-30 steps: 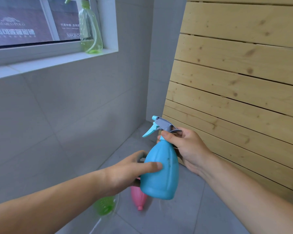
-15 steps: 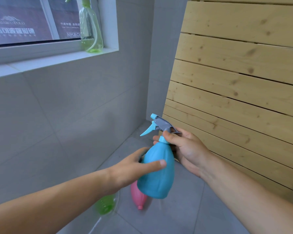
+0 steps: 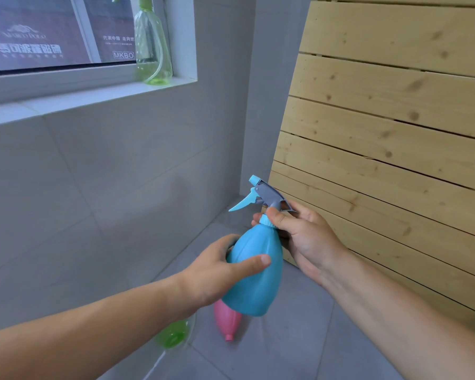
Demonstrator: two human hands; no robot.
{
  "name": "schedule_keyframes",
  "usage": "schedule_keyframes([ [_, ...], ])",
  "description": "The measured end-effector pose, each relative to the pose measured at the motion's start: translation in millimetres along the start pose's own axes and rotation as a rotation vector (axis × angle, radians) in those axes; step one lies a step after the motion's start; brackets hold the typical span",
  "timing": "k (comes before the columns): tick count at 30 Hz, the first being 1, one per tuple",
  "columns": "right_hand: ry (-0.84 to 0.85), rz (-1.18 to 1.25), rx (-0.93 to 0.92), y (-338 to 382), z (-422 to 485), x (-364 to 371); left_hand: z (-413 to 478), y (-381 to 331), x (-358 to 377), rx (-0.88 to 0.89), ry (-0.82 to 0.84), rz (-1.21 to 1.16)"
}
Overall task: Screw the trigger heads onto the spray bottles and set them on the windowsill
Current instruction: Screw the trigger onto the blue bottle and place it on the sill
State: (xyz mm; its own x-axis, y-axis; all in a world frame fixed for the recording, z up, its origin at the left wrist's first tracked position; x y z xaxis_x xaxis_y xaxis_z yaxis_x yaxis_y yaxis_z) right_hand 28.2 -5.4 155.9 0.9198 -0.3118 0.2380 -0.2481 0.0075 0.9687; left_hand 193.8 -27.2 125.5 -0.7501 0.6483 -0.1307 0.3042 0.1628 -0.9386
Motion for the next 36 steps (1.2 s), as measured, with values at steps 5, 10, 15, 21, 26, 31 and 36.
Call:
schedule_keyframes([
  [5,0.048,0.032,0.011,7,0,2,2,1,-1,-0.094,0.223,-0.197],
  [10,0.109,0.059,0.013,13,-4,0,1,0,1,-0.076,0.285,-0.220],
  [15,0.054,0.022,-0.004,12,0,-2,3,2,-1,-0.071,0.201,-0.199],
  [21,0.015,0.063,0.013,4,1,2,3,5,-4,-0.086,0.149,-0.171],
  [26,0.022,0.051,0.036,4,5,3,2,2,-4,-0.061,0.093,-0.130],
  [31,0.084,0.062,0.020,12,14,8,6,-8,-12,-0.029,0.062,-0.149],
  [36,0.088,-0.106,-0.035,14,21,17,12,-24,-40,0.046,-0.104,-0.217],
])
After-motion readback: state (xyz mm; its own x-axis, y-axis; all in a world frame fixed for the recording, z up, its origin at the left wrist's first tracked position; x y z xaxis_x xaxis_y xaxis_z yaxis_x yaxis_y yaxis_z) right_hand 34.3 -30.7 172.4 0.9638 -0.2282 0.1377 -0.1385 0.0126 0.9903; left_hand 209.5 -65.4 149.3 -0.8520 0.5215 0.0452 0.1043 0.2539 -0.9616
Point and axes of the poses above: each hand's wrist, its own z-axis towards the middle knuckle, its own x-axis out of the palm, y = z × x, the point moved 4 cm from there along z, towards the middle knuckle, and after that the axes turned 3 degrees about -x, right-handed, at the moved point
